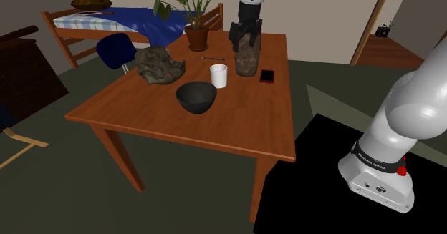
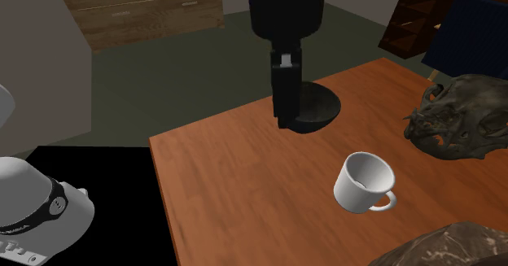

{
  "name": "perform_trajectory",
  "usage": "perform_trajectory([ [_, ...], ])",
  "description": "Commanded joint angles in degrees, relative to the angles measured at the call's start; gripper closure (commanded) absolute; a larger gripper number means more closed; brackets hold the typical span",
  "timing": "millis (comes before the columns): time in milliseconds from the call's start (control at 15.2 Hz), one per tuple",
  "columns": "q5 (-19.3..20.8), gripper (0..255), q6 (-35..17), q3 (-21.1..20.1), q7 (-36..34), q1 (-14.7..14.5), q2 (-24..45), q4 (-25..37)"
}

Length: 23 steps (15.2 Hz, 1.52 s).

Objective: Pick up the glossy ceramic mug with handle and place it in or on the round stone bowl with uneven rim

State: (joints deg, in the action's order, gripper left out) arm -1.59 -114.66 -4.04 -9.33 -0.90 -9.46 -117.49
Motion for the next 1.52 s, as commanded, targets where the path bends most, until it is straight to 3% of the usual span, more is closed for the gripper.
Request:
perform_trajectory([
  [0, 0.89, 0, -1.44, -0.42, -1.16, -0.03, 4.26, 2.22],
  [528, 4.94, 0, -2.35, -0.87, -5.58, -1.04, 23.00, 17.45],
  [924, 7.36, 0, 0.33, -0.14, -7.87, -2.46, 38.17, 33.28],
  [1452, 7.74, 0, -4.07, 0.14, -8.17, -2.45, 41.35, 31.93],
])
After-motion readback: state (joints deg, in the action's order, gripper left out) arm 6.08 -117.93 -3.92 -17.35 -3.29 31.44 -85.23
